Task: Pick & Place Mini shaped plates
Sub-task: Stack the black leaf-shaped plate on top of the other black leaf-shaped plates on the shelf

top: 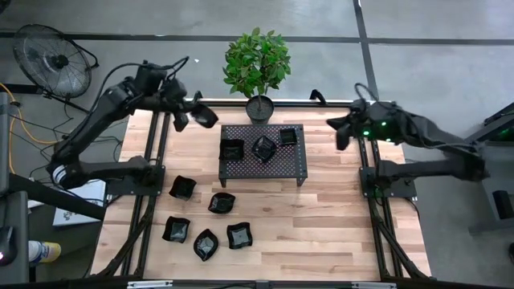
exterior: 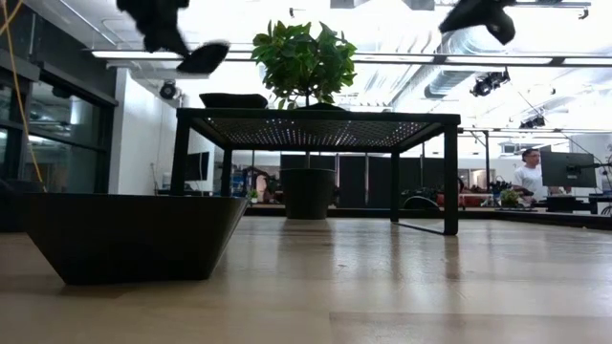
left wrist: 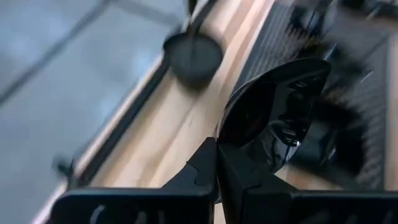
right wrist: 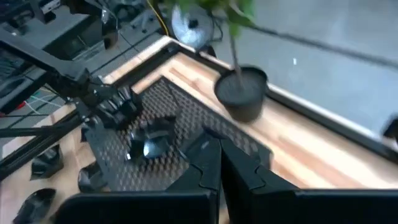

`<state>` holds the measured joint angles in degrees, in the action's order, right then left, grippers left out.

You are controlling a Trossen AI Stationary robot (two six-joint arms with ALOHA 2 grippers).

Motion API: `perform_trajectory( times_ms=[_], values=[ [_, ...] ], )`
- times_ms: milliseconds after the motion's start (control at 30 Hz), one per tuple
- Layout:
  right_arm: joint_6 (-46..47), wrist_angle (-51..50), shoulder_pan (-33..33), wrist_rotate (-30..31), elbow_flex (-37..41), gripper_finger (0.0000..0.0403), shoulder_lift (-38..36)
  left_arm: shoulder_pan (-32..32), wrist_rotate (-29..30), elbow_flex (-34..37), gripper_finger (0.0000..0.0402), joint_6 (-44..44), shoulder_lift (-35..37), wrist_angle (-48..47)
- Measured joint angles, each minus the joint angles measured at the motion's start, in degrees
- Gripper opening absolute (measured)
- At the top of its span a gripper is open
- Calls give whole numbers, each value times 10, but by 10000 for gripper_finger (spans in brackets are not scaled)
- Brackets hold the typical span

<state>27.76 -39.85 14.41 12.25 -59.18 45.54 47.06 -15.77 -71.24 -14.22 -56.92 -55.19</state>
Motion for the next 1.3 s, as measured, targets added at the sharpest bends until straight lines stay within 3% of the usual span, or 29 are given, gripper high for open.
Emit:
perform_trajectory(
  times_ms=[133,433,567,733,900,1033,1300],
  values=[
    [-36,81,-60,66,0,0,52,-61,18,0,0,32,19,86],
    [-133,271,-146,204,0,0,139,-216,152,0,0,55,24,267],
    [-181,361,-163,208,0,0,173,-279,217,0,0,40,9,380],
    [-236,479,-168,210,0,1,222,-341,294,0,0,-41,-24,536],
    [-284,596,-168,218,0,14,260,-377,359,0,0,-115,-67,633],
    [-330,673,-168,218,0,51,274,-390,376,0,0,-147,-94,666],
    [-374,720,-161,228,0,136,274,-390,371,0,0,-141,-128,719]
  ],
)
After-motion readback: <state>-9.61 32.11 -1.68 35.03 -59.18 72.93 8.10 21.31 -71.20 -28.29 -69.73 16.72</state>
